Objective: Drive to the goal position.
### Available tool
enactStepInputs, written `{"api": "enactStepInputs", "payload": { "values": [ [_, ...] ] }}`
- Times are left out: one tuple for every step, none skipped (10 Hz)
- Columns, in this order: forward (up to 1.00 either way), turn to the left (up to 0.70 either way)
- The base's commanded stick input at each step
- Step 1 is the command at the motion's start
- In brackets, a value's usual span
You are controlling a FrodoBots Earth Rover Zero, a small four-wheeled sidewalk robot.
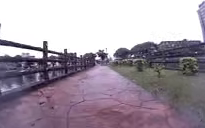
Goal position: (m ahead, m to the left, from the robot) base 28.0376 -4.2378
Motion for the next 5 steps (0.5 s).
{"api": "enactStepInputs", "payload": {
  "values": [
    [0.70, -0.01],
    [0.70, -0.01],
    [0.70, -0.01],
    [0.70, -0.01],
    [0.70, -0.01]
  ]
}}
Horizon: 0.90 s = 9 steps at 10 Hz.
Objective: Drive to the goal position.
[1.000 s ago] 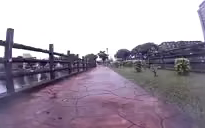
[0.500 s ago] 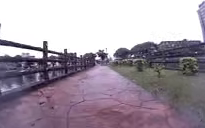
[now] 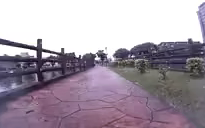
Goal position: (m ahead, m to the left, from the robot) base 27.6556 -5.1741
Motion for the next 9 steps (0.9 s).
{"api": "enactStepInputs", "payload": {
  "values": [
    [0.70, 0.22],
    [0.70, 0.33],
    [0.70, 0.25],
    [0.70, 0.11],
    [0.70, -0.01],
    [0.70, -0.01],
    [0.70, -0.01],
    [0.70, -0.01],
    [0.70, -0.01]
  ]
}}
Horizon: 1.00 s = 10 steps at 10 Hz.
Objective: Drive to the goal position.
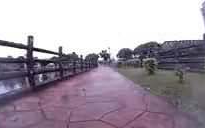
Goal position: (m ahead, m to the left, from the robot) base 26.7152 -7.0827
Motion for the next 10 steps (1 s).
{"api": "enactStepInputs", "payload": {
  "values": [
    [0.70, -0.01],
    [0.70, -0.01],
    [0.70, -0.01],
    [0.70, -0.01],
    [0.70, -0.01],
    [0.70, -0.01],
    [0.70, -0.01],
    [0.70, -0.01],
    [0.70, 0.18],
    [0.70, 0.28]
  ]
}}
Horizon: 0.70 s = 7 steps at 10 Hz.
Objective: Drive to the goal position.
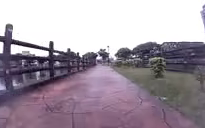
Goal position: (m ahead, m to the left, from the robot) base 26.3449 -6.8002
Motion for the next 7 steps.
{"api": "enactStepInputs", "payload": {
  "values": [
    [0.70, 0.31],
    [0.70, -0.01],
    [0.70, -0.01],
    [0.70, -0.01],
    [0.70, -0.01],
    [0.70, -0.01],
    [0.70, -0.01]
  ]
}}
